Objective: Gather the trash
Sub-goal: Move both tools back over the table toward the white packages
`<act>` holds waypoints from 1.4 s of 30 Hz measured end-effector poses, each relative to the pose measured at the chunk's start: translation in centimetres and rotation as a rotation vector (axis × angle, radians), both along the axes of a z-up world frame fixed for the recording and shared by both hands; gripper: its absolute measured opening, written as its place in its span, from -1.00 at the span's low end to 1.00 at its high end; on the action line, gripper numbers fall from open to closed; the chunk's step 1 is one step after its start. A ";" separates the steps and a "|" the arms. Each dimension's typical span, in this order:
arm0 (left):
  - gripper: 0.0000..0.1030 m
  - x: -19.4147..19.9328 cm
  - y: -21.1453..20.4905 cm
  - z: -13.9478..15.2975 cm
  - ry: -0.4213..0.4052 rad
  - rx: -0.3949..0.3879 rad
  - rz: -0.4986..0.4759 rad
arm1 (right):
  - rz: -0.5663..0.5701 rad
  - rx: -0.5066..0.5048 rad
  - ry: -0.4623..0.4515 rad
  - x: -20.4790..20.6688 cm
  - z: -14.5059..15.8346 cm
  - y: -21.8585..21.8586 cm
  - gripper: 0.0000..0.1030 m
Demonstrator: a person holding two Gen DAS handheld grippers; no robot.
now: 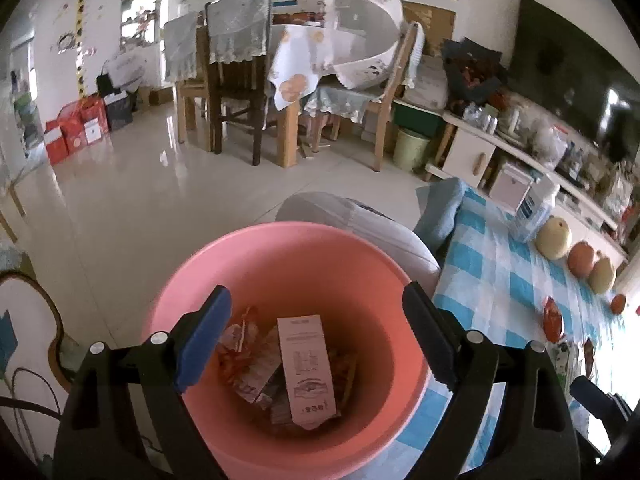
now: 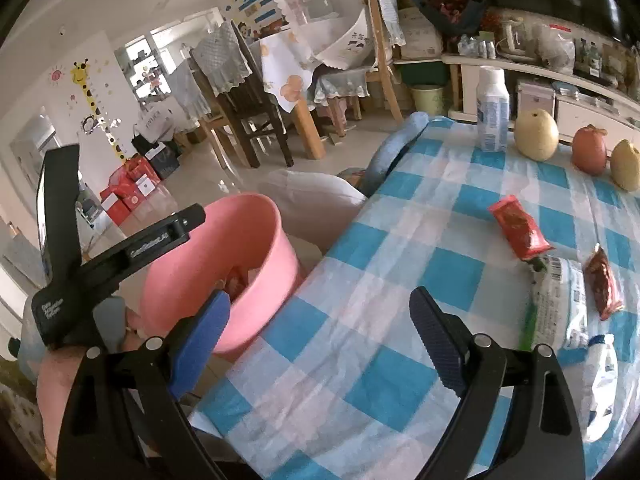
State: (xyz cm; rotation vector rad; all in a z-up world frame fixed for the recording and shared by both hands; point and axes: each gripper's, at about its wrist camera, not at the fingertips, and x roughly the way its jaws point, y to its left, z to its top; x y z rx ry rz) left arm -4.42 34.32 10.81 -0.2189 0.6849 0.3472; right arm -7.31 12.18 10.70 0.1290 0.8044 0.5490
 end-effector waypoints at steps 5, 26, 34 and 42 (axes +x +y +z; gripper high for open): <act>0.72 0.2 -1.6 0.1 0.013 0.033 -0.025 | -0.001 -0.057 -0.041 -0.9 0.0 -0.8 0.76; 0.79 1.5 -9.1 0.3 0.035 0.147 -0.141 | -0.049 -0.072 -0.086 -2.1 -0.4 -6.2 0.79; 0.79 2.1 -12.4 0.1 0.048 0.205 -0.194 | -0.078 -0.092 -0.091 -2.1 -0.8 -8.3 0.79; 0.79 2.2 -14.9 0.2 0.043 0.245 -0.235 | -0.094 -0.095 -0.089 -2.1 -0.7 -10.0 0.79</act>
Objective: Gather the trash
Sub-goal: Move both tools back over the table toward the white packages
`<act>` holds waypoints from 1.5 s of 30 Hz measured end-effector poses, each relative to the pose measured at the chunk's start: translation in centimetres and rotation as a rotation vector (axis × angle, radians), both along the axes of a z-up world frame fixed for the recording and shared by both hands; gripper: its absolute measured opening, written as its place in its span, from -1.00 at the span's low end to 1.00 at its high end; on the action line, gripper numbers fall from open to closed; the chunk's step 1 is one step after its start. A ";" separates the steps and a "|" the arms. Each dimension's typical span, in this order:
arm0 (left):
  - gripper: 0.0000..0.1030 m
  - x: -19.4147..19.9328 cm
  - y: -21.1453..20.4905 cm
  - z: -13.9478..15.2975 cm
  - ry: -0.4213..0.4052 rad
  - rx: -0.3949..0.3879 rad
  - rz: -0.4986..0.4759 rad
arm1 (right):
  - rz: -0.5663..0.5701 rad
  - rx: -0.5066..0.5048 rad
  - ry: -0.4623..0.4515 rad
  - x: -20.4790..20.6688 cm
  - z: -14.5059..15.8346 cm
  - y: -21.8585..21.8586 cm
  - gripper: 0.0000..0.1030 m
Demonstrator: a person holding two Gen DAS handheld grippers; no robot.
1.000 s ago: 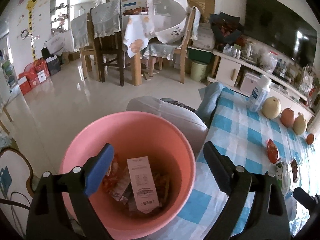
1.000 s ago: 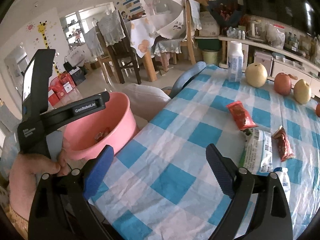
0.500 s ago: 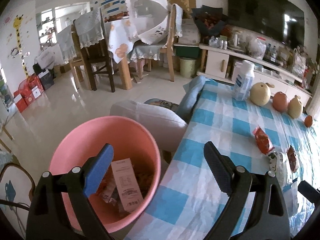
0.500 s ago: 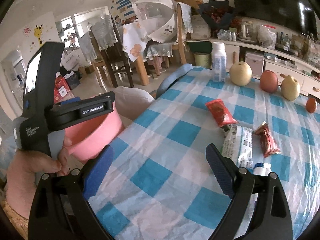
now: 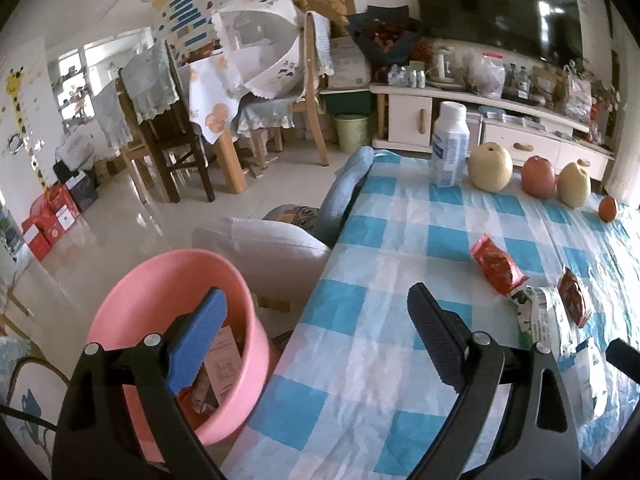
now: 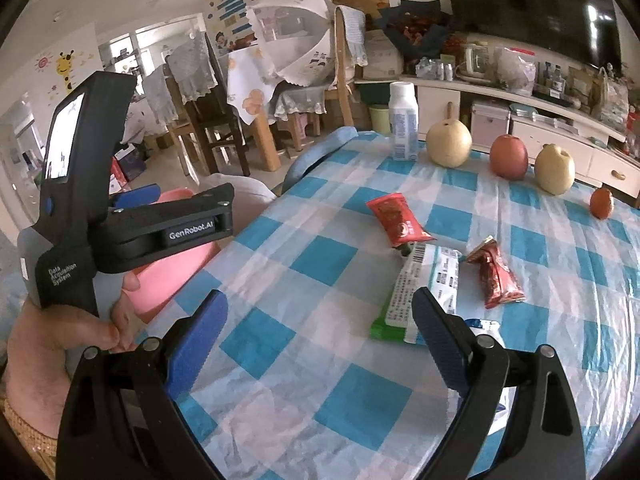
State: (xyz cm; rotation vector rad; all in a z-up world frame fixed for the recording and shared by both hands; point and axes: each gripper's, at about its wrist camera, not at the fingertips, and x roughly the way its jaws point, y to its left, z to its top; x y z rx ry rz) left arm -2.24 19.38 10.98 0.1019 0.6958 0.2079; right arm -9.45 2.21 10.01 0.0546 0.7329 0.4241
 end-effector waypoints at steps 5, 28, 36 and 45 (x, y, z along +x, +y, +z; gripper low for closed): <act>0.80 0.3 -1.3 -0.1 0.002 0.027 -0.020 | -0.007 -0.014 -0.005 -0.1 0.0 -0.9 0.79; 0.80 1.3 -7.3 -1.5 0.052 -0.043 -0.217 | -0.138 -0.025 0.107 1.1 -3.0 -9.9 0.79; 0.80 2.5 -9.5 -3.2 0.144 -0.250 -0.326 | -0.146 -0.042 0.202 2.0 -4.6 -11.4 0.79; 0.79 3.8 -13.4 -5.4 0.227 -0.268 -0.386 | -0.097 -0.053 0.254 1.7 -6.0 -10.8 0.79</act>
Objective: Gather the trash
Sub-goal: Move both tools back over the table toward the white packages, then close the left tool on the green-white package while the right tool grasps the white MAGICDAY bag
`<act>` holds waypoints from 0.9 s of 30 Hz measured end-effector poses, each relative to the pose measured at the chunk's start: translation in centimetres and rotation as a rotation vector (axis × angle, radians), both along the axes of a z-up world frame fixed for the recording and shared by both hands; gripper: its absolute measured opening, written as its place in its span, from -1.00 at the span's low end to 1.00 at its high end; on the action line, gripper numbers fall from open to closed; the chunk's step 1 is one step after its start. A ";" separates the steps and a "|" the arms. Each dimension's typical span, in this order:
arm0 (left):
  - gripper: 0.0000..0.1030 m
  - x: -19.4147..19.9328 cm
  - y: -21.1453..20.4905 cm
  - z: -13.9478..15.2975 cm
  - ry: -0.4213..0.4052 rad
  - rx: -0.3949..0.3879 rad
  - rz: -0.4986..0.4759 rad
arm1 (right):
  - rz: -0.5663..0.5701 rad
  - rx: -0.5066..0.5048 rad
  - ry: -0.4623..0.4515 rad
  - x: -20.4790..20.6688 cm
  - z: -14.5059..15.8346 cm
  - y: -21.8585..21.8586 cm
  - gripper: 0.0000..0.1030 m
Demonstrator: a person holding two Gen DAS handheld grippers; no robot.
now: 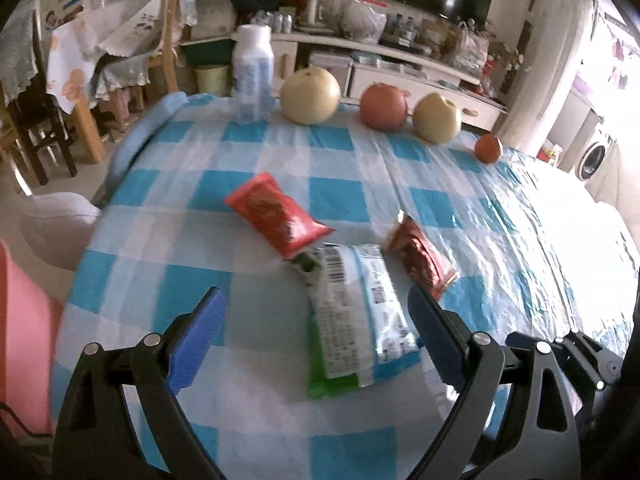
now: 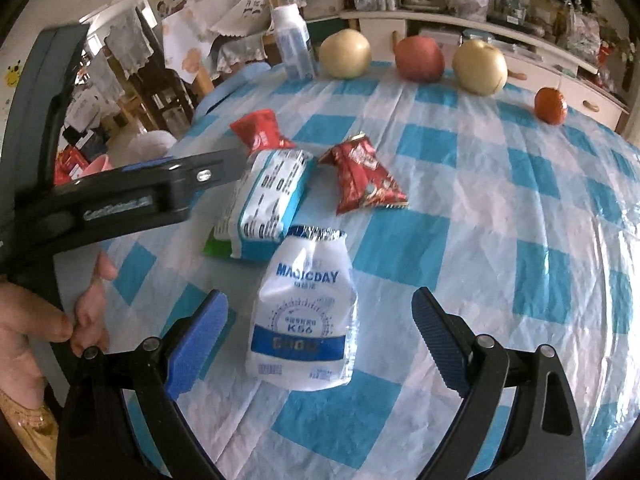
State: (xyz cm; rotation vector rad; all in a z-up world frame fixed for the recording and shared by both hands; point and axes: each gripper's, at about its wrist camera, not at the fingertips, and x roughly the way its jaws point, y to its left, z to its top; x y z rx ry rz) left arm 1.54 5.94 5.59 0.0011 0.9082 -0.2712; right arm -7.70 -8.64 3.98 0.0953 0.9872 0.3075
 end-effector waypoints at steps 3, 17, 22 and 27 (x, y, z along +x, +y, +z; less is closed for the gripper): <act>0.79 0.5 -0.9 -0.7 0.022 0.011 -0.003 | 0.007 -0.005 0.014 -0.1 -0.5 0.1 0.79; 0.55 2.1 -2.2 -2.9 0.087 0.059 0.033 | 0.043 -0.064 -0.001 -0.1 -1.5 1.1 0.62; 0.38 2.2 -2.5 -3.3 0.103 0.054 0.024 | 0.040 -0.069 -0.009 0.1 -1.5 1.2 0.51; 0.11 2.2 -2.4 -3.3 0.095 0.044 0.012 | 0.039 -0.078 -0.017 0.4 -1.4 1.3 0.41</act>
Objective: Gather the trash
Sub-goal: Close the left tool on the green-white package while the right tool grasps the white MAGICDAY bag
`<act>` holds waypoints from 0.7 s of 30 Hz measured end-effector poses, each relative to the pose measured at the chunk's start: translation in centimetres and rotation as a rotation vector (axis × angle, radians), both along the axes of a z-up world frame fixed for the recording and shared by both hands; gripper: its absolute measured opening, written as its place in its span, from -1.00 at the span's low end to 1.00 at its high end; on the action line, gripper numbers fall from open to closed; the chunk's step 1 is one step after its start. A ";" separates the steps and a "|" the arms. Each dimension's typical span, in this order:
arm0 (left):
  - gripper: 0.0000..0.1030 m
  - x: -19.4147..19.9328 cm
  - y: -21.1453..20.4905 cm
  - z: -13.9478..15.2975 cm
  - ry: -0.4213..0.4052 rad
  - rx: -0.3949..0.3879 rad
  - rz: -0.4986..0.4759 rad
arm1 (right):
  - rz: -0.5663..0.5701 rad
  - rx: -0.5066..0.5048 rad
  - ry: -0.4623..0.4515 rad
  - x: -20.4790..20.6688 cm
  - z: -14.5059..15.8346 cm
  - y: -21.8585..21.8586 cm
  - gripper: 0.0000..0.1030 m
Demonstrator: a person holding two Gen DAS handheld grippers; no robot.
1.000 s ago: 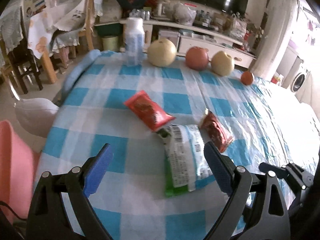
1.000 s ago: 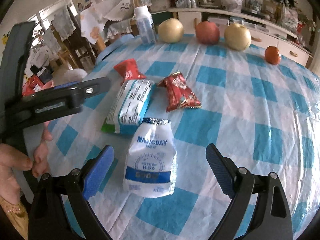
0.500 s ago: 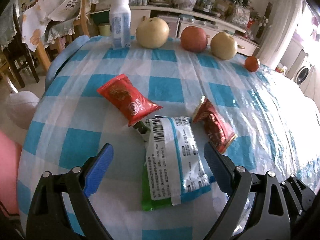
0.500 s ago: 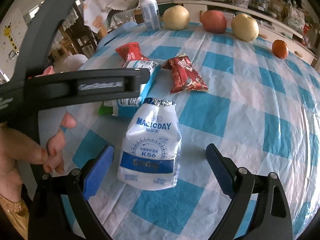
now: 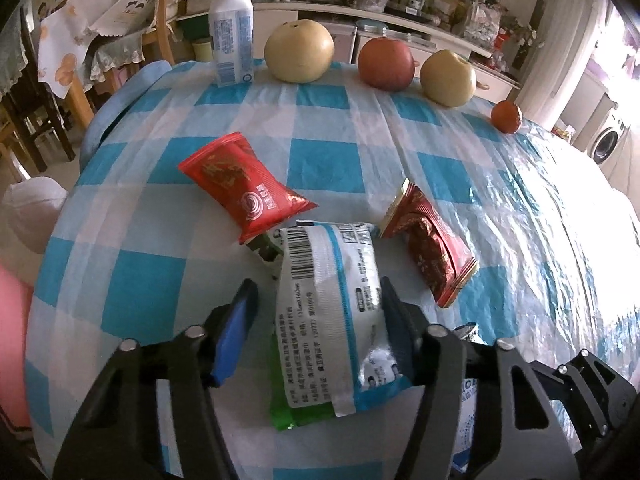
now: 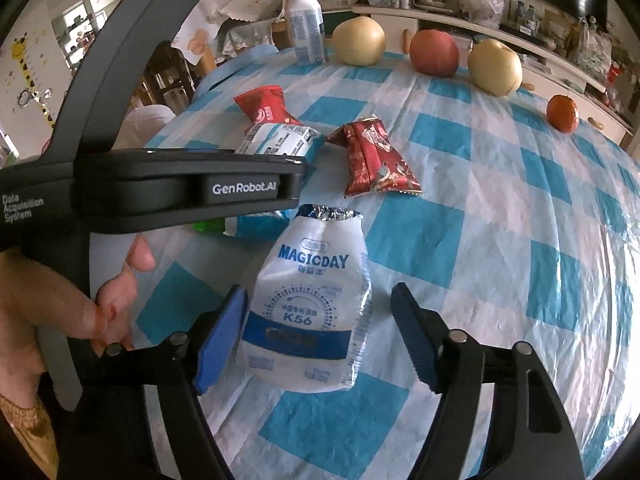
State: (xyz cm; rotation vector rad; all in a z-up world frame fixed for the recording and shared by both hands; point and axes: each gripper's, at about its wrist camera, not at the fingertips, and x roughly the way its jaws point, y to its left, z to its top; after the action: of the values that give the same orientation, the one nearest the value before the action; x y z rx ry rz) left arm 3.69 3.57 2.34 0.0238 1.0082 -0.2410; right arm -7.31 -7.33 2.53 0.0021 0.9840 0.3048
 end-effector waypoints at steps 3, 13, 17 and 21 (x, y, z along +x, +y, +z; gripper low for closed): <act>-0.03 0.0 0.3 0.0 0.000 -0.012 -0.001 | 0.007 -0.025 -0.011 0.1 -0.1 0.3 0.39; -0.15 -0.1 1.8 0.3 0.007 -0.052 0.013 | 0.013 -0.082 -0.042 0.3 -0.2 0.6 0.18; -0.16 -0.3 2.8 0.7 0.001 -0.066 0.023 | 0.012 -0.064 -0.039 0.4 -0.1 0.5 0.18; -0.17 -0.4 3.9 1.3 -0.009 -0.090 0.033 | 0.010 -0.039 -0.049 0.5 0.4 0.4 0.18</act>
State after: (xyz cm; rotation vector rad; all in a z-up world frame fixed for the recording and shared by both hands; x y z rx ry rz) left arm 3.26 7.42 3.59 -0.0734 0.9874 -0.2555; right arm -6.85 -6.94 2.89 -0.0457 0.9414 0.2941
